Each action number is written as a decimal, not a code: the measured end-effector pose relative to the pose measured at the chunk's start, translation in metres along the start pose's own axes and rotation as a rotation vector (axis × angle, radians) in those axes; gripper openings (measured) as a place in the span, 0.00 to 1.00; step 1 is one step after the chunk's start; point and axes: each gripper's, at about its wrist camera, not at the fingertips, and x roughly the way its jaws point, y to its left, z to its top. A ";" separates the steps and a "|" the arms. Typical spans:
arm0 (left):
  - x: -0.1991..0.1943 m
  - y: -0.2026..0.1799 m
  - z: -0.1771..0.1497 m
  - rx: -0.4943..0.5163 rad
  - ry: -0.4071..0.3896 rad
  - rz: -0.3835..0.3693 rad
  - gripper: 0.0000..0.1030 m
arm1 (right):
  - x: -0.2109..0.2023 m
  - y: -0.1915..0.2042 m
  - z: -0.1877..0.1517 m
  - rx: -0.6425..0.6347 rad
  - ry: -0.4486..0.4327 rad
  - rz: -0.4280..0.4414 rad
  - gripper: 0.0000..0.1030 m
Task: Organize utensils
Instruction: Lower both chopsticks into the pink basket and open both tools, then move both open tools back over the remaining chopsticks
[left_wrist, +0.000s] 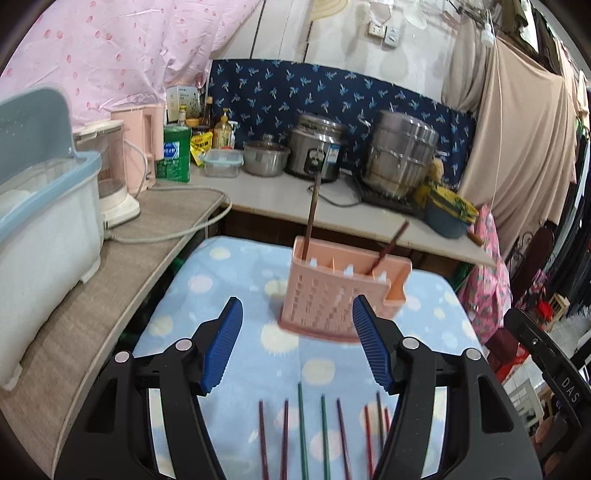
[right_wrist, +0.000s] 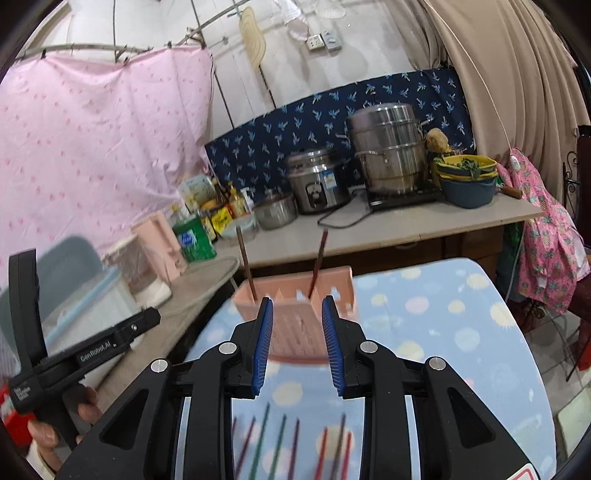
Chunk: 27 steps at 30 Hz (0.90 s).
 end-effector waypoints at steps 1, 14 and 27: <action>-0.002 0.001 -0.011 0.009 0.015 0.009 0.57 | -0.004 -0.001 -0.011 0.001 0.019 -0.002 0.26; -0.014 0.010 -0.135 0.071 0.155 0.068 0.57 | -0.032 -0.009 -0.144 -0.056 0.248 -0.083 0.26; -0.027 0.021 -0.210 0.086 0.239 0.090 0.57 | -0.045 -0.008 -0.220 -0.103 0.365 -0.125 0.26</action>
